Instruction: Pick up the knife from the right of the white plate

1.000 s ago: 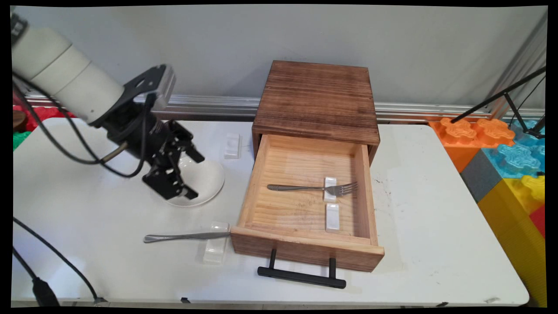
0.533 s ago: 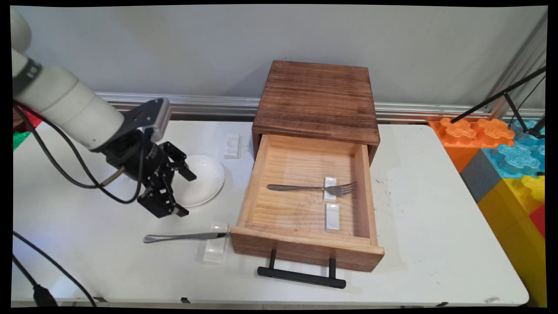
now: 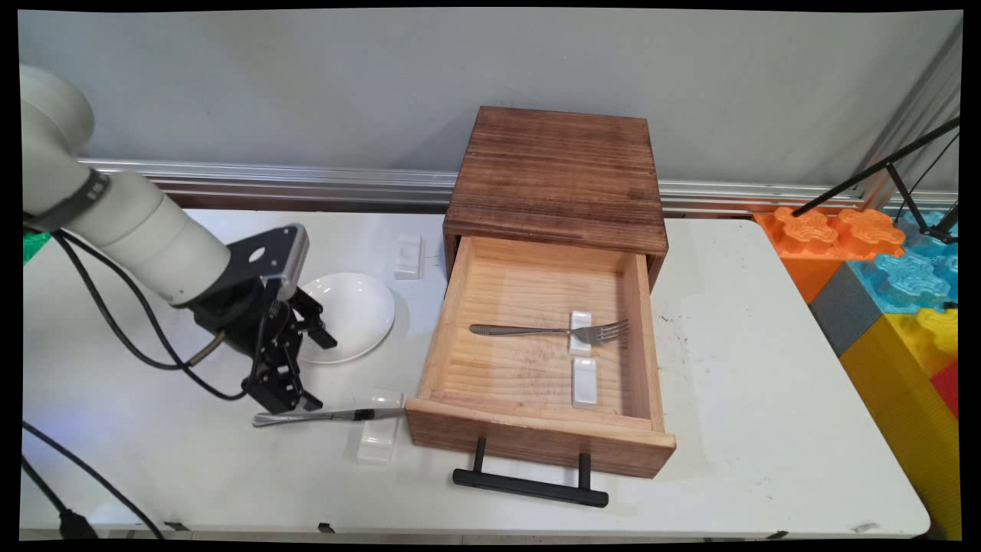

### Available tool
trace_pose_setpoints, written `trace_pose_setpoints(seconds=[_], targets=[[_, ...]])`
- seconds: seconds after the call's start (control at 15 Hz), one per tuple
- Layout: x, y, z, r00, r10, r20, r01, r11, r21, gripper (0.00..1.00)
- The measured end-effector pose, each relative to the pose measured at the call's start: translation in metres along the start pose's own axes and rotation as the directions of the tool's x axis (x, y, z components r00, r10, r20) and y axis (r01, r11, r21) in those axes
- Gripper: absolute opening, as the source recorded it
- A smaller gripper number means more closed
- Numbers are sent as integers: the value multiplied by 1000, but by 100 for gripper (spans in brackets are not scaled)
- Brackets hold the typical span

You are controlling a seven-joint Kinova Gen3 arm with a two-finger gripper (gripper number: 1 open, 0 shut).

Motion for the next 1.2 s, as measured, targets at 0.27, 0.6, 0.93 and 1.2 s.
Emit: trace_pose_setpoints(seconds=[0.27,0.6,0.93,1.2], targets=[[-9,5,19,1000,3,31,-2,1000,-12,100],[-14,7,39,999,3,51,-2,1000,-19,100],[-16,8,53,998,1,56,1,1000,-21,100],[-16,7,62,998,-2,56,3,1000,-22,100]])
